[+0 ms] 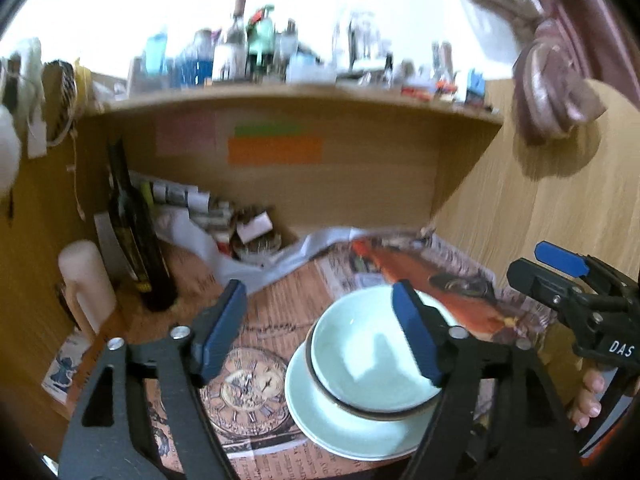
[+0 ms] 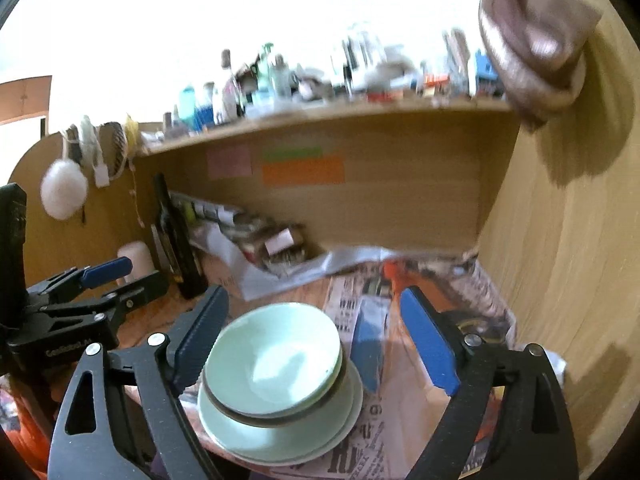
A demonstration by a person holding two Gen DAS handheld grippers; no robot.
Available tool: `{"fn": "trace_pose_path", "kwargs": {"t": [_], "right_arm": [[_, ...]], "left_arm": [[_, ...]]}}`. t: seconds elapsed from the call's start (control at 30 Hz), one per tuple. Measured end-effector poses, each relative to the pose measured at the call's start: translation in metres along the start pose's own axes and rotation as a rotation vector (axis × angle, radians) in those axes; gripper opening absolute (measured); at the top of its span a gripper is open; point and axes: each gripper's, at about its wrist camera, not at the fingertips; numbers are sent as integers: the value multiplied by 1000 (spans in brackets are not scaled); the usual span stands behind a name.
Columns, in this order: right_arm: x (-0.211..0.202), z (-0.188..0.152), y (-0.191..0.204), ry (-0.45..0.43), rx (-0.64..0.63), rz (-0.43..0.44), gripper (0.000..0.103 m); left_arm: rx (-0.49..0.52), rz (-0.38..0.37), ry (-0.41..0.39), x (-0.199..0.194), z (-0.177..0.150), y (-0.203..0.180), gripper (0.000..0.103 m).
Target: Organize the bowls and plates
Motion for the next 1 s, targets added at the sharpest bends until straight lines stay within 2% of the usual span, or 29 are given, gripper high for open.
{"fn": "trace_pose_path", "kwargs": {"t": [0.13, 0.2, 0.4, 1.0], "right_arm": [[-13, 4, 0, -53, 13, 10, 103], [-17, 4, -1, -68, 21, 16, 103], [-24, 4, -2, -69, 45, 48, 103], [-25, 0, 10, -60, 12, 64, 103]], "left_arm": [[11, 15, -80, -18, 3, -6, 92], [18, 25, -105, -25, 3, -8, 98], [35, 67, -142, -37, 0, -15, 101], [29, 57, -142, -39, -2, -14, 102]]}}
Point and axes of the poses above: each gripper's, at about its wrist camera, not at the fingertips, and x roughly the way its jaws point, y to its left, z to its top, and after that the axes turned 6 degrees about -y, right-handed
